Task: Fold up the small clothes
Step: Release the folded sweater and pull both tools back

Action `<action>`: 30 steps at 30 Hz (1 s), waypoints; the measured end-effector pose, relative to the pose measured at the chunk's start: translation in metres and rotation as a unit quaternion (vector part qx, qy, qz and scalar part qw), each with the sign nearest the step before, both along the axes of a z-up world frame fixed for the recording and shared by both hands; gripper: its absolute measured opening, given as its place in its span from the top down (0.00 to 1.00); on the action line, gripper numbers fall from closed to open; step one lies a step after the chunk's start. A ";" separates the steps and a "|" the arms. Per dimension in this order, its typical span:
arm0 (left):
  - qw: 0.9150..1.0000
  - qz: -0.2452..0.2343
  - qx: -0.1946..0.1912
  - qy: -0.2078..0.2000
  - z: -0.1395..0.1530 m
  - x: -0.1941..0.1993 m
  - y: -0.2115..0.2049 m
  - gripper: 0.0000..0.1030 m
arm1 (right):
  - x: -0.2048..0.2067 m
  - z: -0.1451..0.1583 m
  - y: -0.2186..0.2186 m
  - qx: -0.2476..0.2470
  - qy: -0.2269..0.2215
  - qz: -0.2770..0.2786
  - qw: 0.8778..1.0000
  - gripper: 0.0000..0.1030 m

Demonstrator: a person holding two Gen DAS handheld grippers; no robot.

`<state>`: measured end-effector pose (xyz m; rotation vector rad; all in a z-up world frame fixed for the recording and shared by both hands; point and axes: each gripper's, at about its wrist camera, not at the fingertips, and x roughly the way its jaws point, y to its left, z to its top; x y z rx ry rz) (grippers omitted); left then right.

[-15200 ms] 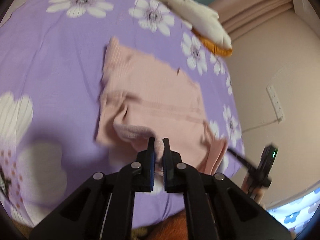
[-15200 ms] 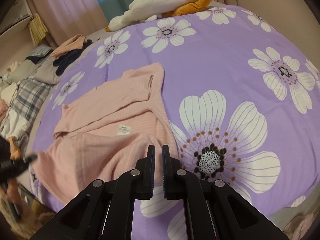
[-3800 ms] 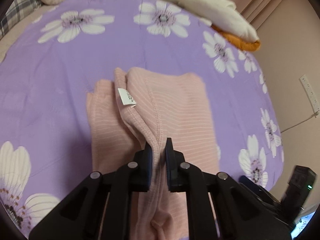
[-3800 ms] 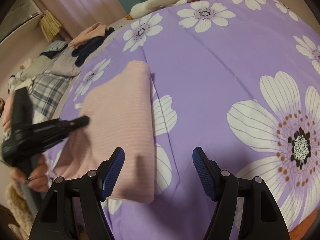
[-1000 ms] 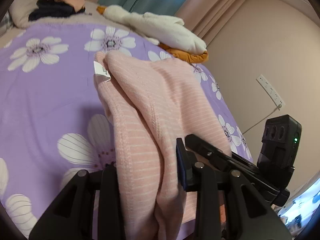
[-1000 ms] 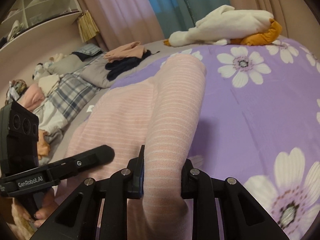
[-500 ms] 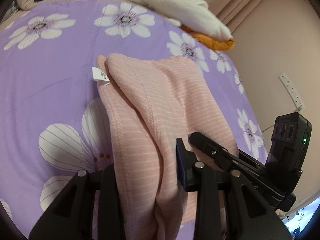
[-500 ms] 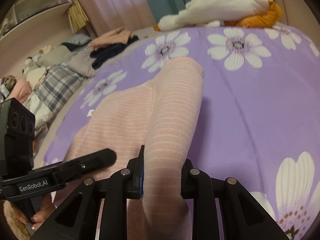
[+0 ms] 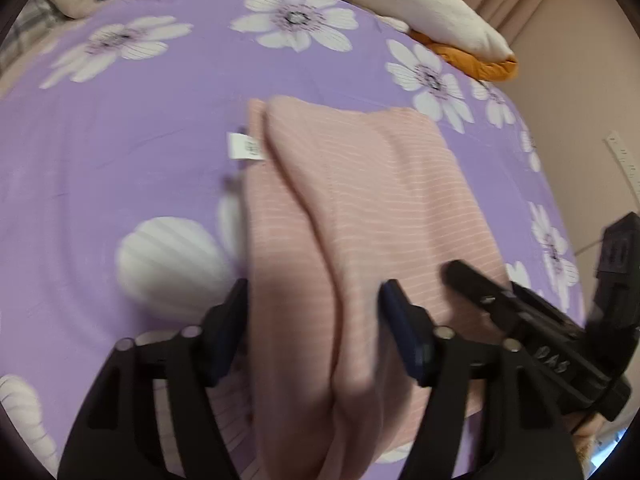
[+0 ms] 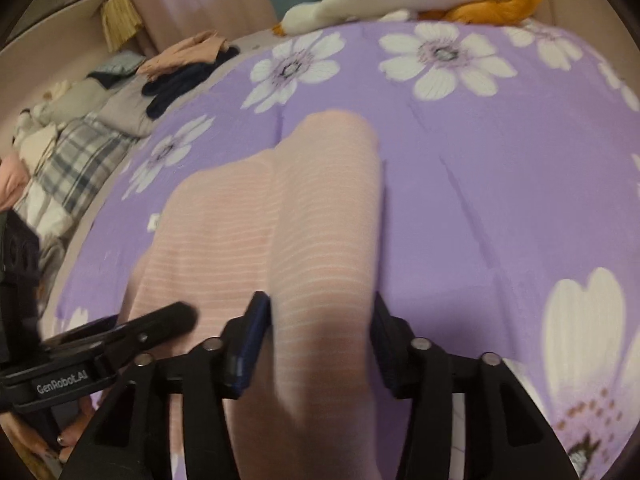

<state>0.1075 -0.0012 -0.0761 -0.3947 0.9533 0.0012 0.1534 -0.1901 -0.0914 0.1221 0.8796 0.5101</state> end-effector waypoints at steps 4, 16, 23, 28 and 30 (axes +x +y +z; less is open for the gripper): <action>0.999 0.010 0.025 -0.025 0.017 -0.022 -0.002 0.10 | -0.010 0.011 -0.019 0.007 -0.020 -0.029 0.999 0.33; 0.994 0.030 0.058 -0.085 0.062 -0.066 -0.016 0.00 | -0.041 0.049 -0.035 0.004 -0.082 -0.048 0.995 0.18; 0.994 0.036 0.073 -0.078 0.058 -0.071 -0.015 0.00 | -0.053 0.058 -0.036 -0.010 -0.104 -0.058 0.993 0.17; 0.992 0.039 0.084 -0.090 0.064 -0.076 -0.020 0.01 | -0.060 0.063 -0.038 -0.003 -0.117 -0.057 0.992 0.17; 0.991 0.037 0.086 -0.091 0.065 -0.077 -0.021 0.01 | -0.061 0.063 -0.039 -0.005 -0.117 -0.060 0.991 0.17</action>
